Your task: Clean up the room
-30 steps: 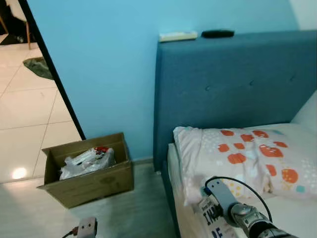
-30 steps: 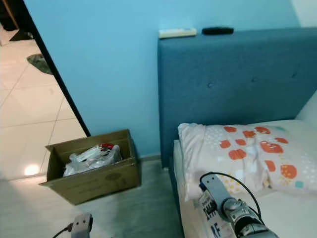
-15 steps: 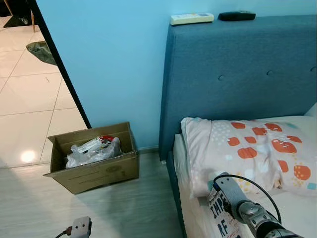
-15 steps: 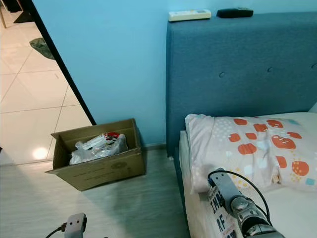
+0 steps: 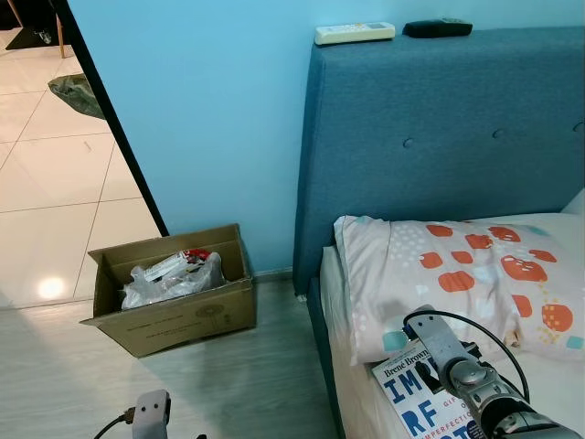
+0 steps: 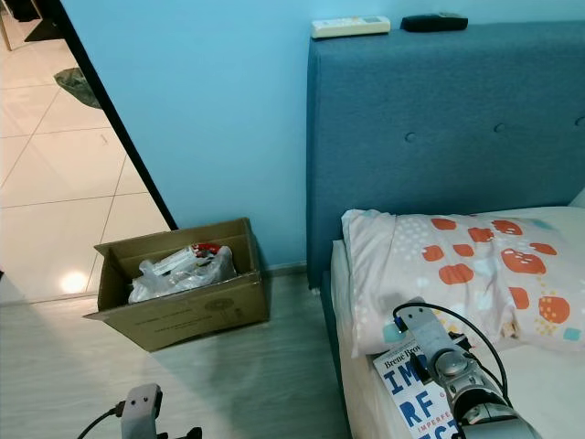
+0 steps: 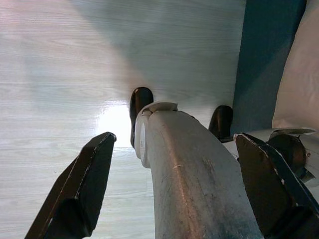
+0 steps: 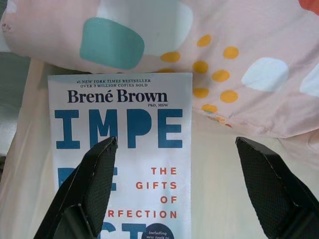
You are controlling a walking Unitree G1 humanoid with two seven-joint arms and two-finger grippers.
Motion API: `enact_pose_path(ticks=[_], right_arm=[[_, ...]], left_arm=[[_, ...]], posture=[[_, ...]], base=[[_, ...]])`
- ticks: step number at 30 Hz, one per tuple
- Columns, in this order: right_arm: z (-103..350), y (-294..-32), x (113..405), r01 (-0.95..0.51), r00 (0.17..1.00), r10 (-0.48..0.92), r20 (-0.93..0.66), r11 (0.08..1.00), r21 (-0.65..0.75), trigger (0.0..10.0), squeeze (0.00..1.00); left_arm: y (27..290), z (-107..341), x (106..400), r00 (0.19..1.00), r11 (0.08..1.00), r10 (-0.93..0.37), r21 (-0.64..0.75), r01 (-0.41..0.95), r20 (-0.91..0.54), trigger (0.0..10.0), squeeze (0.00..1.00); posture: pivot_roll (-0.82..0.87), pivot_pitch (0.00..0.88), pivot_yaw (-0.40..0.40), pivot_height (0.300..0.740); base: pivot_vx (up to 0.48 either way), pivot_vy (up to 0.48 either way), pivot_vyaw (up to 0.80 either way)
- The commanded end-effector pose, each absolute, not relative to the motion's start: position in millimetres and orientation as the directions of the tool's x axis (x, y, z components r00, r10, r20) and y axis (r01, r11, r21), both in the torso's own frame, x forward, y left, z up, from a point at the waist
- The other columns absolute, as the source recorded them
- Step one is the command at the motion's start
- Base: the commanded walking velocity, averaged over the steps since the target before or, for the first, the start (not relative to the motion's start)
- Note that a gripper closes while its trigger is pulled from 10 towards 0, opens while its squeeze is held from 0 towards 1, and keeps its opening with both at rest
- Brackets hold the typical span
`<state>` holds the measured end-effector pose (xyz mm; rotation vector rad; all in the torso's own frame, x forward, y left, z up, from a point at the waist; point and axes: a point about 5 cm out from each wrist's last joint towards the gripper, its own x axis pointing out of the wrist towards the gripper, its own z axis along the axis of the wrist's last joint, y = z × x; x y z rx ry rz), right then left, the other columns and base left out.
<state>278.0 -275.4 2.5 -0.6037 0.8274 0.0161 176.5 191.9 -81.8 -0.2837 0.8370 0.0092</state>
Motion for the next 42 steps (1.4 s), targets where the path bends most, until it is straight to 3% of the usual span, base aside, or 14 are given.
enact_pose_path(ticks=[1, 9, 11, 13, 15, 16, 17, 22, 34, 42], right_arm=[[0.8, -282.7, 272.7, -0.247, 0.662, -0.243, -0.709, 0.822, -0.512, 10.0, 1.0], [-1.4, -288.8, 267.2, -0.23, 0.607, -0.275, -0.746, 0.838, -0.496, 10.0, 1.0], [1.5, -287.5, 271.4, -0.099, 0.638, -0.292, -0.712, 0.887, -0.452, 10.0, 1.0], [8.3, -280.2, 282.3, 0.077, 0.707, -0.28, -0.649, 0.943, -0.323, 10.0, 0.48], [10.3, -277.6, 285.5, 0.121, 0.727, -0.273, -0.629, 0.954, -0.275, 10.0, 0.48], [11.0, -271.5, 288.7, 0.173, 0.752, -0.252, -0.609, 0.967, -0.187, 10.0, 0.0], [8.4, -265.3, 288.6, 0.214, 0.763, -0.24, -0.601, 0.97, -0.115, 10.0, 0.0], [-8.4, -250.0, 277.2, 0.26, 0.744, -0.229, -0.628, 0.965, -0.044, 10.0, 0.0], [-53.0, -231.4, 227.1, 0.197, 0.607, -0.196, -0.77, 0.976, -0.093, 10.0, 0.0], [-60.5, -225.5, 217.8, 0.216, 0.569, -0.178, -0.803, 0.974, -0.063, 10.0, 0.0]], left_arm=[[192.0, -85.9, 169.1, 0.643, 0.962, -0.102, -0.24, -0.131, -0.759, 10.0, 0.0], [187.1, -83.5, 176.7, 0.65, 0.96, -0.106, -0.247, -0.129, -0.752, 10.0, 0.0], [184.6, -82.4, 180.2, 0.655, 0.959, -0.107, -0.251, -0.129, -0.748, 10.0, 0.0], [182.7, -81.2, 183.5, 0.66, 0.958, -0.107, -0.255, -0.132, -0.744, 10.0, 0.0], [182.3, -80.9, 184.3, 0.661, 0.957, -0.107, -0.257, -0.133, -0.743, 10.0, 0.0], [181.6, -80.2, 186.0, 0.663, 0.956, -0.107, -0.259, -0.135, -0.741, 10.0, 0.0], [180.6, -79.4, 187.9, 0.665, 0.956, -0.107, -0.261, -0.136, -0.739, 10.0, 0.0], [178.9, -77.9, 191.9, 0.668, 0.956, -0.108, -0.262, -0.134, -0.736, 10.0, 0.0], [170.4, -76.0, 201.4, 0.634, 0.965, -0.081, -0.22, -0.144, -0.769, 10.0, 0.0], [163.7, -80.4, 195.8, 0.59, 0.972, -0.074, -0.192, -0.138, -0.804, 10.0, 0.0]], posture=[[-0.06, 0.142, 0.008, 0.72], [-0.08, 0.111, 0.006, 0.72], [-0.08, 0.089, 0.002, 0.72], [-0.09, 0.08, 0.003, 0.72], [-0.09, 0.08, 0.003, 0.72], [-0.1, 0.065, 0.006, 0.72], [-0.1, 0.052, 0.008, 0.72], [-0.11, 0.037, 0.012, 0.72], [-0.14, 0.0, 0.009, 0.72], [-0.14, 0.0, 0.012, 0.72]], base=[[0.0, 0.0, 0.0], [0.0, 0.0, 0.0], [0.0, 0.0, 0.0], [0.0, 0.0, 0.0], [0.0, 0.0, 0.0], [0.0, 0.0, 0.0], [0.0, 0.0, 0.0], [0.0, 0.0, 0.0], [0.0, 0.0, 0.0], [-0.062, 0.0, 0.0]])
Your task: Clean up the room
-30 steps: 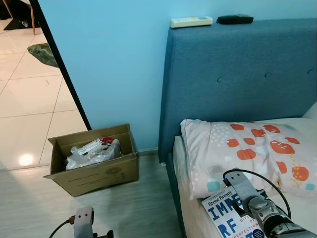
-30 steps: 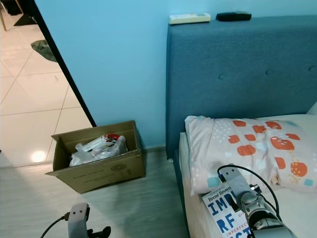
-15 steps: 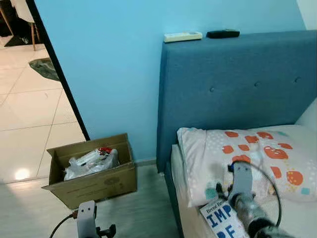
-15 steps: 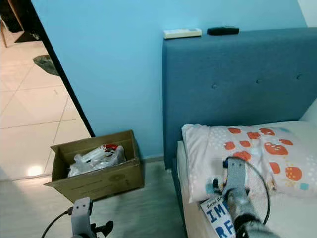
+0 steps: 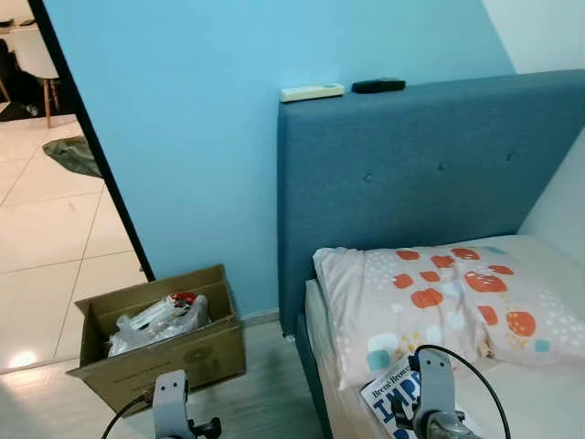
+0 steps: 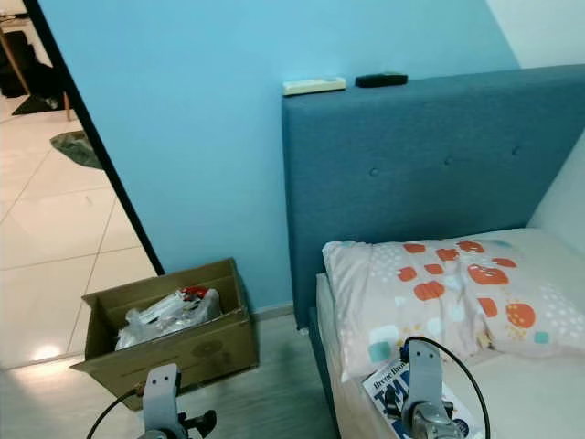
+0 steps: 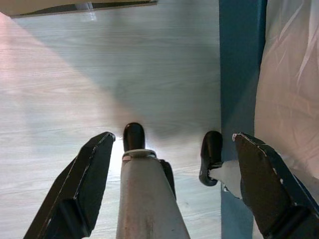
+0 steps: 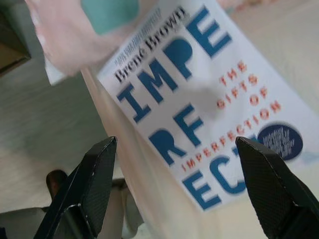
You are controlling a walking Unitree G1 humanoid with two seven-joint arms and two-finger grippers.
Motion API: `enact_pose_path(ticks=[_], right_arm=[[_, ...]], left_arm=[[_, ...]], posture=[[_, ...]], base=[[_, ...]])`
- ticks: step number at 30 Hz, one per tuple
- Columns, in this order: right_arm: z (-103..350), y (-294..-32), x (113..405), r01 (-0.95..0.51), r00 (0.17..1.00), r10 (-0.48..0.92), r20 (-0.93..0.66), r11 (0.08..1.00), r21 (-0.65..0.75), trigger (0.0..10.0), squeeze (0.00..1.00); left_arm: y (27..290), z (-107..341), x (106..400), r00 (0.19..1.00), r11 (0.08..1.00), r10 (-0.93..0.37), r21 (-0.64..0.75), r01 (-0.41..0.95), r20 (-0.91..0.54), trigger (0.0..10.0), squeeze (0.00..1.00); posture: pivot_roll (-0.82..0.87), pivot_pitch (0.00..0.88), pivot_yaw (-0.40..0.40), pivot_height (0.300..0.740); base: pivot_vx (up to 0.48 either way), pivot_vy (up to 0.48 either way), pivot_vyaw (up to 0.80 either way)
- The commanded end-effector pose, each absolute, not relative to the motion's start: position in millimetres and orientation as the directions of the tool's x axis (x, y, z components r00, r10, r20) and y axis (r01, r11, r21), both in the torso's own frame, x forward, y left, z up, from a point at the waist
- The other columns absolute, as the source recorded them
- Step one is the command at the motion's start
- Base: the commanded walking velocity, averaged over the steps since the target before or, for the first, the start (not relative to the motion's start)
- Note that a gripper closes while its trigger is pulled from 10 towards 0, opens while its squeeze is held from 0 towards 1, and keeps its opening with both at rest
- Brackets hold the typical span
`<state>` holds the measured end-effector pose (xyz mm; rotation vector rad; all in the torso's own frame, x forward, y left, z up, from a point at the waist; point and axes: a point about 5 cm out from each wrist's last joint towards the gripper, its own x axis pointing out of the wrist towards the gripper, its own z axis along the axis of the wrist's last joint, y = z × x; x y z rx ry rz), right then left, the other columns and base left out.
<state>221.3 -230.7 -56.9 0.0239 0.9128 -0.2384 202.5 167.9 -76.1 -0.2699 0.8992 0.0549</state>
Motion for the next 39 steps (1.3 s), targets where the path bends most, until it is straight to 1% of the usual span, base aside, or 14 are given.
enact_pose_path(ticks=[1, 12, 39], right_arm=[[-60.5, -225.5, 217.8, 0.216, 0.569, -0.178, -0.803, 0.974, -0.063, 10.0, 0.0], [-59.7, -224.7, 219.5, 0.227, 0.568, -0.179, -0.803, 0.972, -0.057, 10.0, 0.0], [-62.4, -223.3, 215.7, 0.213, 0.558, -0.174, -0.811, 0.975, -0.062, 10.0, 0.0]], left_arm=[[163.7, -80.4, 195.8, 0.59, 0.972, -0.074, -0.192, -0.138, -0.804, 10.0, 0.0], [171.3, -85.1, 185.8, 0.558, 0.977, -0.05, -0.157, -0.145, -0.829, 10.0, 0.0], [172.0, -87.9, 179.9, 0.539, 0.98, -0.046, -0.144, -0.14, -0.841, 10.0, 0.0]], posture=[[-0.14, 0.0, 0.012, 0.72], [-0.13, 0.0, 0.016, 0.72], [-0.13, 0.0, 0.011, 0.72]], base=[[-0.251, 0.0, 0.0], [-0.281, 0.0, 0.0], [-0.338, 0.0, 0.0]])
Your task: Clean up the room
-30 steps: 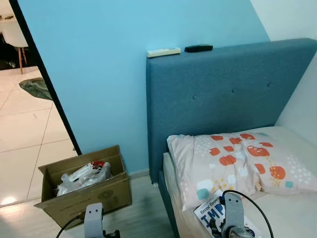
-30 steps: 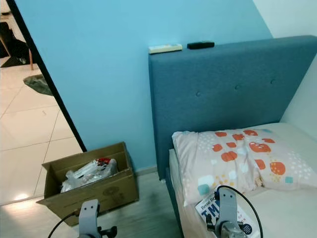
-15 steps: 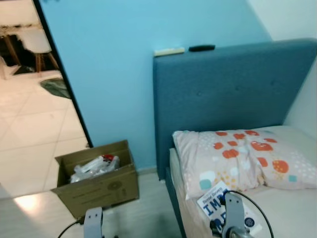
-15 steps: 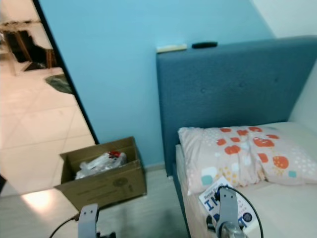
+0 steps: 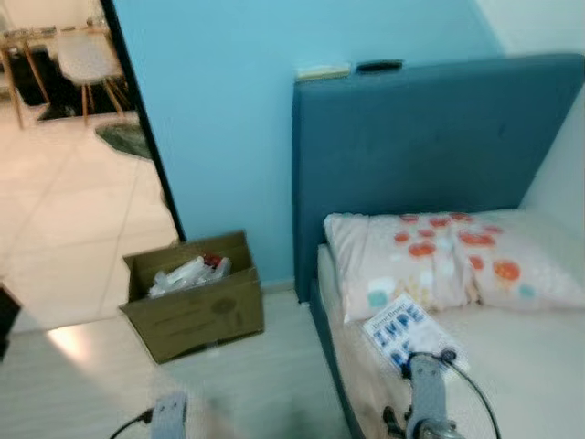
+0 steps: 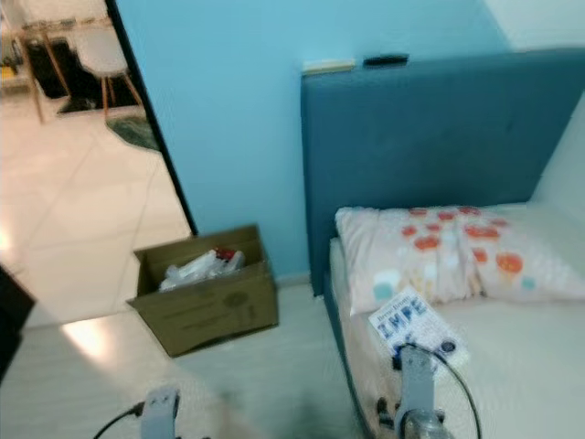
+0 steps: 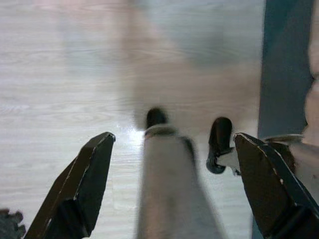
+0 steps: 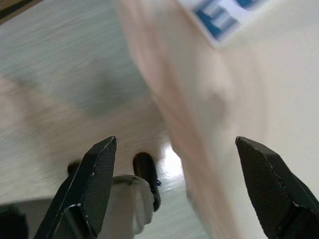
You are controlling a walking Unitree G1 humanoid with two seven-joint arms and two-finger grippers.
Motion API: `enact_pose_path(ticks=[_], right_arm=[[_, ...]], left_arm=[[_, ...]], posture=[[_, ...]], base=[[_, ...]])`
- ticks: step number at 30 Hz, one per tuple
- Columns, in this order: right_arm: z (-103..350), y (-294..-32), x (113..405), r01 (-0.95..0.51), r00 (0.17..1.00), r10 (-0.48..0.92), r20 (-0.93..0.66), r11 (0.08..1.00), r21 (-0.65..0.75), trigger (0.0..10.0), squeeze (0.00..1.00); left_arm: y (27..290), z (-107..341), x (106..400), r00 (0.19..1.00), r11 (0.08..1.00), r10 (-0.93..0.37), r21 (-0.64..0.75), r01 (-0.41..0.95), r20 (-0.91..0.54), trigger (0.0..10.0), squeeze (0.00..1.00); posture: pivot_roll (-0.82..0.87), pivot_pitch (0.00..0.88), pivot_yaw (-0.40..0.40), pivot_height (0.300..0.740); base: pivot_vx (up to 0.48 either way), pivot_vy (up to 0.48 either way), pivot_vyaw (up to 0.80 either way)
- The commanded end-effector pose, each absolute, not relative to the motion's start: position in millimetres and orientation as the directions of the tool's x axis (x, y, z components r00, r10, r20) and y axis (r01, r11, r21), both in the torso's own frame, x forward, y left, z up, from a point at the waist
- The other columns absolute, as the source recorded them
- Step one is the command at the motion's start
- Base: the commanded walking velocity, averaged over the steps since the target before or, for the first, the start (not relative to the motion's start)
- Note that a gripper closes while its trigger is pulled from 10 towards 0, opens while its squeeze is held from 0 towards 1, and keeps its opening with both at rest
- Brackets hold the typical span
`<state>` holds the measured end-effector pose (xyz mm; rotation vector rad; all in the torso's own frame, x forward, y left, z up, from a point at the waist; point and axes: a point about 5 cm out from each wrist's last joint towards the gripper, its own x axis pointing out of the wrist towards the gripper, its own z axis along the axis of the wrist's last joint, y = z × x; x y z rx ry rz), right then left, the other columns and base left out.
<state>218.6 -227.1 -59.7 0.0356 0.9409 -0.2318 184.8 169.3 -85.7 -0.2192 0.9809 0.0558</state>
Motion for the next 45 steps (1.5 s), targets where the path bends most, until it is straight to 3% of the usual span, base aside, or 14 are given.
enact_pose_path(ticks=[1, 25, 39, 45], right_arm=[[-62.3, -223.7, 215.6, 0.213, 0.558, -0.175, -0.811, 0.975, -0.064, 10.0, 0.0], [-56.2, -227.4, 223.9, 0.205, 0.583, -0.189, -0.791, 0.975, -0.082, 10.0, 0.0], [-42.6, -245.0, 236.9, 0.205, 0.619, -0.243, -0.747, 0.968, -0.145, 10.0, 0.0], [-41.6, -240.6, 240.3, 0.202, 0.627, -0.241, -0.741, 0.969, -0.143, 10.0, 0.0]], left_arm=[[172.0, -88.3, 179.1, 0.537, 0.98, -0.046, -0.143, -0.141, -0.842, 10.0, 0.0], [170.3, -89.5, 176.6, 0.532, 0.98, -0.053, -0.147, -0.135, -0.845, 10.0, 0.0], [170.9, -86.4, 183.4, 0.548, 0.978, -0.048, -0.152, -0.144, -0.835, 10.0, 0.0], [166.6, -87.3, 182.0, 0.547, 0.975, -0.054, -0.163, -0.153, -0.835, 10.0, 0.0]], posture=[[-0.13, 0.0, 0.009, 0.72], [-0.13, 0.0, 0.001, 0.72], [-0.14, 0.0, -0.024, 0.72], [-0.13, 0.0, -0.023, 0.72]], base=[[-0.345, 0.0, 0.0], [-0.365, 0.0, 0.0], [-0.371, 0.0, 0.0], [-0.371, 0.0, -0.76]])
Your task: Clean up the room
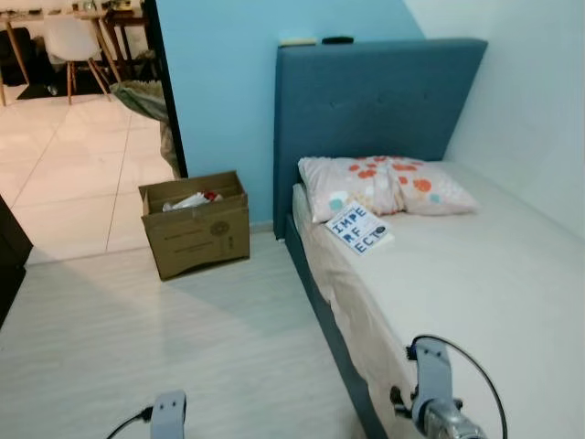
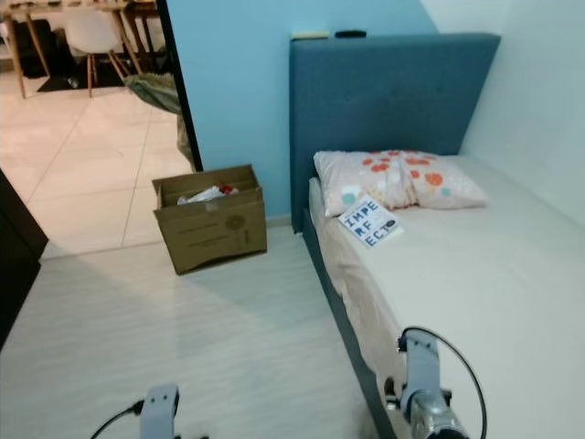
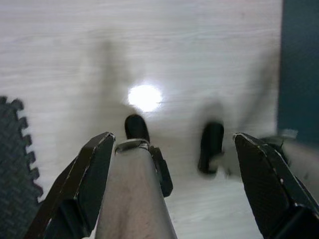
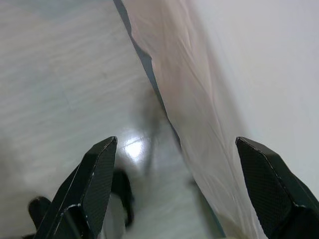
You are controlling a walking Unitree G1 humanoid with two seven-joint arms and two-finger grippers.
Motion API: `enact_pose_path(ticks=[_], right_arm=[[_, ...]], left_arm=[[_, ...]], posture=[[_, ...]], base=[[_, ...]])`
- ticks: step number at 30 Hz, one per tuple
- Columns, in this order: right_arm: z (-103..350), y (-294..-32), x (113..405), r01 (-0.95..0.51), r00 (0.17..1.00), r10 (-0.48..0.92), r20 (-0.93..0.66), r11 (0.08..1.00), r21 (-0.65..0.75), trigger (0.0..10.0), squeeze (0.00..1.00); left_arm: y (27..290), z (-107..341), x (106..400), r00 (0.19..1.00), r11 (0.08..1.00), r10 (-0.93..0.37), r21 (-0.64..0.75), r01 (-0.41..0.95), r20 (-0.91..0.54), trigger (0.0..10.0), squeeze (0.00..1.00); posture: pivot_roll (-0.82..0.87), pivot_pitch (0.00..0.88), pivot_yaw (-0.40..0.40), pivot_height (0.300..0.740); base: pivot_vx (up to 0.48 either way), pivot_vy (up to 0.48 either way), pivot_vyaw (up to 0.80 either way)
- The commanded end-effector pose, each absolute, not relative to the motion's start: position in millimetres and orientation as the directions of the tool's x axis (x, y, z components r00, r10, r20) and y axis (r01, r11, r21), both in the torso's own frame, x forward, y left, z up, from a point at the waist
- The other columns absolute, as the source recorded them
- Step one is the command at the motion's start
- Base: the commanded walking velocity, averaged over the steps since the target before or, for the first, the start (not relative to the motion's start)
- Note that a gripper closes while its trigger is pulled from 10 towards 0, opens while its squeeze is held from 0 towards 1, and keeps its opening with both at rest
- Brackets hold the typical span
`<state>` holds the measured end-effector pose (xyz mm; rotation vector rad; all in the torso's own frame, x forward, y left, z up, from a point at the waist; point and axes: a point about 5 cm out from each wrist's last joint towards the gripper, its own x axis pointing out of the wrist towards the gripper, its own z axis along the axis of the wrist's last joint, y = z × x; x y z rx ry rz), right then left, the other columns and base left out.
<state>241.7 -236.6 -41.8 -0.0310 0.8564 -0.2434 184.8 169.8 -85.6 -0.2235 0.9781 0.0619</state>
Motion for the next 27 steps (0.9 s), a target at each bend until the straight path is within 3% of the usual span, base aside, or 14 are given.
enact_pose_path(ticks=[1, 27], right_arm=[[-41.6, -240.6, 240.3, 0.202, 0.627, -0.241, -0.741, 0.969, -0.143, 10.0, 0.0], [-35.9, -247.4, 245.2, 0.262, 0.625, -0.298, -0.721, 0.951, -0.166, 10.0, 0.0]], left_arm=[[166.6, -87.3, 182.0, 0.547, 0.975, -0.054, -0.163, -0.153, -0.835, 10.0, 0.0], [171.4, -88.4, 178.8, 0.54, 0.977, -0.049, -0.152, -0.147, -0.84, 10.0, 0.0]], posture=[[-0.13, 0.0, -0.023, 0.72], [-0.13, 0.0, -0.004, 0.72]], base=[[-0.371, 0.0, -0.76], [-0.369, 0.0, -0.75]])
